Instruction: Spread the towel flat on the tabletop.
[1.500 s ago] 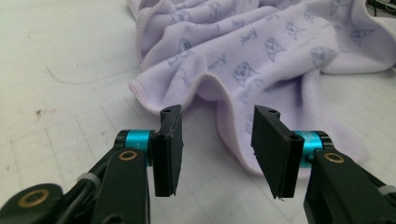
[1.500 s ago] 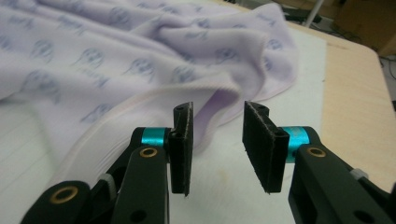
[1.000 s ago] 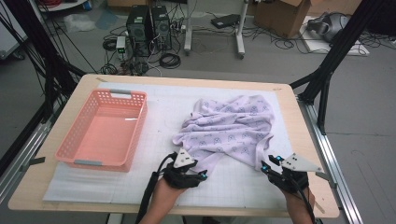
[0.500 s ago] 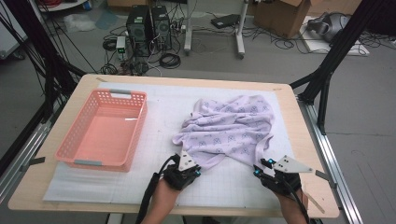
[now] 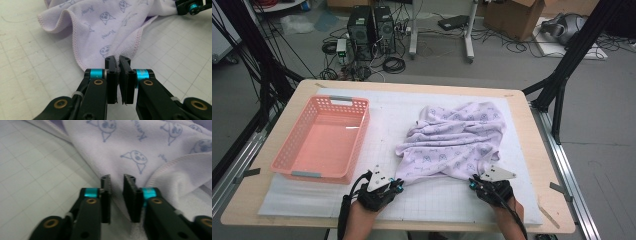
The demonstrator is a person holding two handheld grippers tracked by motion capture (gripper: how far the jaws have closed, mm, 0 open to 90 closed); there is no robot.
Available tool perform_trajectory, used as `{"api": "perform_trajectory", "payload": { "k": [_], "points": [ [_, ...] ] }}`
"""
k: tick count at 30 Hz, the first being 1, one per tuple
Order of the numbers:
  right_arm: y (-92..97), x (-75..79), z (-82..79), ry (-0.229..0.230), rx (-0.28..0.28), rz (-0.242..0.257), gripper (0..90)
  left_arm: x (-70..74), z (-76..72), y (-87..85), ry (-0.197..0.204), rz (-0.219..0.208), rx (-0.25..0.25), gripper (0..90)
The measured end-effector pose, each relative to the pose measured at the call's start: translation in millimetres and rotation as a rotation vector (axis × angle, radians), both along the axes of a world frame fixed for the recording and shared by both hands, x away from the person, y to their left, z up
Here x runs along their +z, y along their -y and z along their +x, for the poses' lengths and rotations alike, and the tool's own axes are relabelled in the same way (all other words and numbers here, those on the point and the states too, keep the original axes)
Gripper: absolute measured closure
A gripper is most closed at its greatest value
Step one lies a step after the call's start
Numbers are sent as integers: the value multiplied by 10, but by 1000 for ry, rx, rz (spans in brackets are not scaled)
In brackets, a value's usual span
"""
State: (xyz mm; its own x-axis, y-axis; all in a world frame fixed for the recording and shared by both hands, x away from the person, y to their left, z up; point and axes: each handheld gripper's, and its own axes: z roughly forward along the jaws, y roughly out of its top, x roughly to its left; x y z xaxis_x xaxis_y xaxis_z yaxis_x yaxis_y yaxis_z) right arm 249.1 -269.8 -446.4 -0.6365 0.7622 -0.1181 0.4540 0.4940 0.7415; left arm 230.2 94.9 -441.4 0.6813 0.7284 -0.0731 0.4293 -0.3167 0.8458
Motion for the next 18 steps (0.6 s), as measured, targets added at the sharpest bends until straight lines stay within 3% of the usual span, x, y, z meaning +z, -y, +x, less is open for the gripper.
{"api": "perform_trajectory", "payload": {
  "k": [4,5,8,9,10,14,17,18],
  "points": [
    [114,71,1,-40,22,40,879,18,-18,-47,14,-11,0,848],
    [162,107,-8,-46,20,69,881,26,-21,-60,21,-13,5,849],
    [305,198,6,-113,29,227,881,40,-5,-126,28,-20,26,849],
    [369,230,26,-181,43,296,880,42,2,-149,26,-21,32,849],
    [403,252,32,-222,53,311,880,43,7,-168,22,-26,36,848],
    [428,307,37,-184,17,254,878,60,20,-176,27,-33,40,848],
    [335,241,123,-139,-27,178,858,49,13,-156,27,-26,28,846],
    [297,203,160,-119,-42,162,813,42,10,-155,21,-25,24,841]
  ]
}}
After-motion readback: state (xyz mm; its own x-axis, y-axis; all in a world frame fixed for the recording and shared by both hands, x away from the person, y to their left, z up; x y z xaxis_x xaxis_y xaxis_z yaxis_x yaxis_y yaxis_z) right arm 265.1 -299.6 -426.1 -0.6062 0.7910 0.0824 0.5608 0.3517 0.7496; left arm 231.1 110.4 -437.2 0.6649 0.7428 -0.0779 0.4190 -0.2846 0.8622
